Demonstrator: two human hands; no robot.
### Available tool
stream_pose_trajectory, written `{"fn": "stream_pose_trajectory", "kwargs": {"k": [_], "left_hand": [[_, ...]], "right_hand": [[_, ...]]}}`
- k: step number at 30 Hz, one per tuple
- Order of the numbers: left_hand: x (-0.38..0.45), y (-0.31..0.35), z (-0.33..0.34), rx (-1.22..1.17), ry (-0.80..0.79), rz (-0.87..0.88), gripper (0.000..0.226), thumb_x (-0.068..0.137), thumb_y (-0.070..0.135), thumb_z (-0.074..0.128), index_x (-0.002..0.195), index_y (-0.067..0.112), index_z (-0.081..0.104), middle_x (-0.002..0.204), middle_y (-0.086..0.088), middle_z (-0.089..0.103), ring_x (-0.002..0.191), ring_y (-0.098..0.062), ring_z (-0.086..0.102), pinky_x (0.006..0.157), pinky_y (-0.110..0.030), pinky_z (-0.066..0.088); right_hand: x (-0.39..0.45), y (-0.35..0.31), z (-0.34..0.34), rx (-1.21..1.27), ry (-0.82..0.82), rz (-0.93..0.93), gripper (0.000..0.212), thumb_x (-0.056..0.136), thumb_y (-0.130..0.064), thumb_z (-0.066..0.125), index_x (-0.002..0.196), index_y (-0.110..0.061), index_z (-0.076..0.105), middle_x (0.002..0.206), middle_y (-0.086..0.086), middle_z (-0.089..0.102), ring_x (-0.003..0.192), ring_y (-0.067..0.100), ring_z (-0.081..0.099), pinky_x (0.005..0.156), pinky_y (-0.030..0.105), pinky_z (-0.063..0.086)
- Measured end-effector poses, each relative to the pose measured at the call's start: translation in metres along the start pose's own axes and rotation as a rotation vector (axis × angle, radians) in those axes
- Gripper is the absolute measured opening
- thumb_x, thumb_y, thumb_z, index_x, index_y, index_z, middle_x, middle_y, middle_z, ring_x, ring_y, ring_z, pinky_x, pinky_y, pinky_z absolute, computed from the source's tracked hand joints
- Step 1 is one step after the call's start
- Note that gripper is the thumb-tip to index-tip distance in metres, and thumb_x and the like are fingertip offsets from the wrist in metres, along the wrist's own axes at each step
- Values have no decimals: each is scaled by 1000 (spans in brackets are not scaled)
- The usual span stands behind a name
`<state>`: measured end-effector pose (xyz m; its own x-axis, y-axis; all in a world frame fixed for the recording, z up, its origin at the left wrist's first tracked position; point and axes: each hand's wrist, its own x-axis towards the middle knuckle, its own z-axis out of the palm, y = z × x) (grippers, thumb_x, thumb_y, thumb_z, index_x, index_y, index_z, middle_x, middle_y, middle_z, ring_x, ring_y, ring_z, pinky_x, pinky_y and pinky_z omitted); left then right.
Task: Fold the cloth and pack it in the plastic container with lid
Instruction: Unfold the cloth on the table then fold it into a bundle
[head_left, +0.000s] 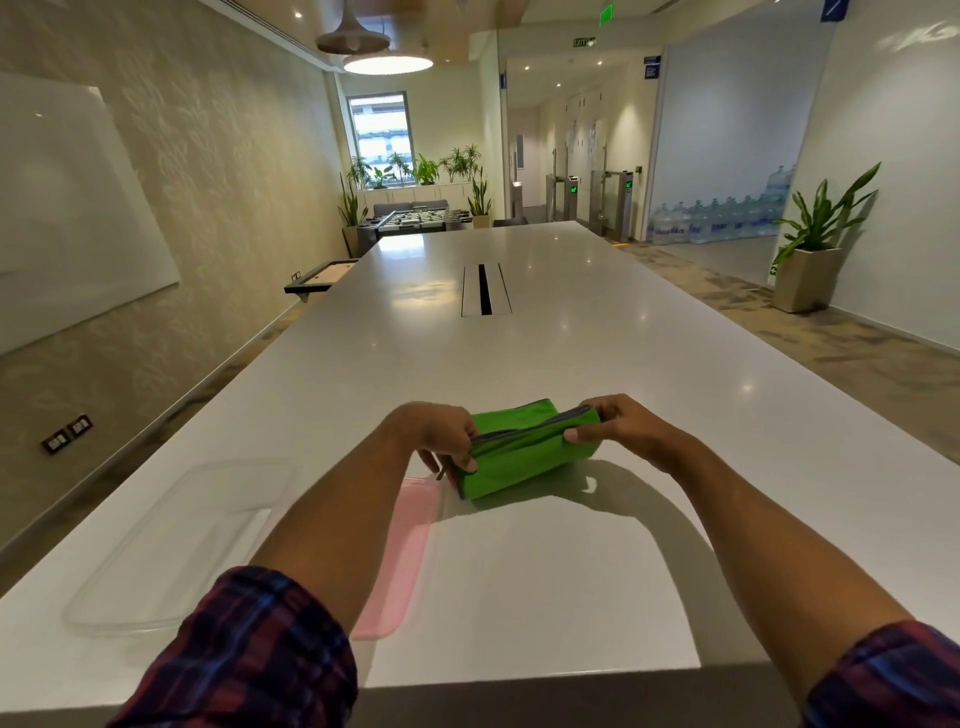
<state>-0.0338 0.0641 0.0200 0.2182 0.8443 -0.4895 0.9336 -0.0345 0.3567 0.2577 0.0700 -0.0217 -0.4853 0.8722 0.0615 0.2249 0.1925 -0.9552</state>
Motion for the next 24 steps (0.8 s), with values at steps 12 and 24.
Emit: {"fn": "stream_pose_trajectory", "kwargs": {"k": [12, 24], "left_hand": [[-8, -11, 4, -172, -186, -77, 11, 94, 12, 67, 103, 17, 68, 83, -3, 73, 68, -12, 72, 75, -28, 51], [9, -16, 29, -205, 360, -202, 28, 84, 10, 57, 105, -3, 69, 94, -18, 69, 83, -31, 70, 55, -27, 50]], "right_hand": [[2, 10, 5, 77, -145, 183, 17, 86, 3, 74, 99, -9, 74, 101, 9, 77, 93, 23, 74, 76, 29, 60], [39, 38, 37, -339, 321, 153, 22, 96, -24, 69, 96, -2, 67, 92, 13, 70, 84, 25, 65, 78, 39, 52]]}}
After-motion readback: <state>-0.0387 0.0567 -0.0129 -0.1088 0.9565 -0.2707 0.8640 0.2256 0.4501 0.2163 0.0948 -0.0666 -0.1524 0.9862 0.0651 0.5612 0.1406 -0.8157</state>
